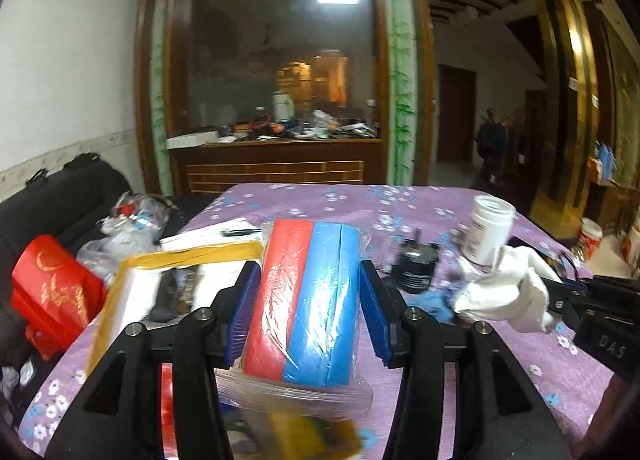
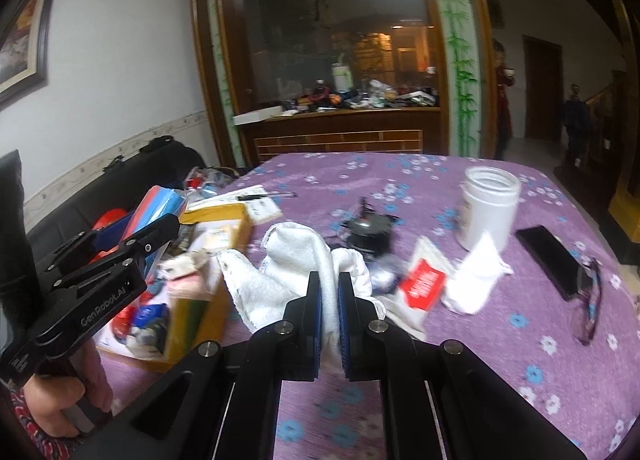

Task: Organize soft objects
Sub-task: 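Carry the sponge pack and white towel over the box with both tools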

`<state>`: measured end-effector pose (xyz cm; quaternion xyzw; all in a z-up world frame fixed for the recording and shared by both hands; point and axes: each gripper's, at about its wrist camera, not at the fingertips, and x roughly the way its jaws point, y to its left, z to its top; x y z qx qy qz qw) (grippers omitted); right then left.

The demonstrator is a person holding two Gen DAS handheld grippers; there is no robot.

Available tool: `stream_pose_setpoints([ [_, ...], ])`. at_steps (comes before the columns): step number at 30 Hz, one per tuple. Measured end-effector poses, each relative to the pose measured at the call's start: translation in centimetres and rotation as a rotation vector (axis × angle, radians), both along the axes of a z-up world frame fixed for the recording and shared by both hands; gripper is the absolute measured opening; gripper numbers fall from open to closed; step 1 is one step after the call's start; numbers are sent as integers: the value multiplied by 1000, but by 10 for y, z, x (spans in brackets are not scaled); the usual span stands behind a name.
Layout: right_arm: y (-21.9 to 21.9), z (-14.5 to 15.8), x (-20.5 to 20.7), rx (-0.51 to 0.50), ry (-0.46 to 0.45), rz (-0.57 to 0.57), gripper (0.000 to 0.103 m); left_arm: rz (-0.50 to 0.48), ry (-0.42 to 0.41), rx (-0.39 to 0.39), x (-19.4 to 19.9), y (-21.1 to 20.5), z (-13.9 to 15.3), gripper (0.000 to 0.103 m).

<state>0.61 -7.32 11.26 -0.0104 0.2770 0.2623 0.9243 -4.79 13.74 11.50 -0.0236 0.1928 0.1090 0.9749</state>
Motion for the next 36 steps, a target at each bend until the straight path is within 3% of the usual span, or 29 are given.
stream_pose_setpoints([
  [9,49,6,-2,26,37,124,7,152,50,-97,-9,82,-12,48],
  [16,93,-4,-5,7,86,214,7,228,160,-185,-7,134,-35,48],
  [21,129,-17,-6,-3,144,285,7,230,192,-212,-6,143,-48,48],
  [28,182,-53,-10,-97,196,337,8,206,235,-234,2,147,-61,48],
  [34,197,-68,-14,-162,182,345,15,190,236,-239,0,148,-62,49],
  [36,197,-66,-17,-167,164,348,28,193,214,-245,-3,149,-58,55],
])
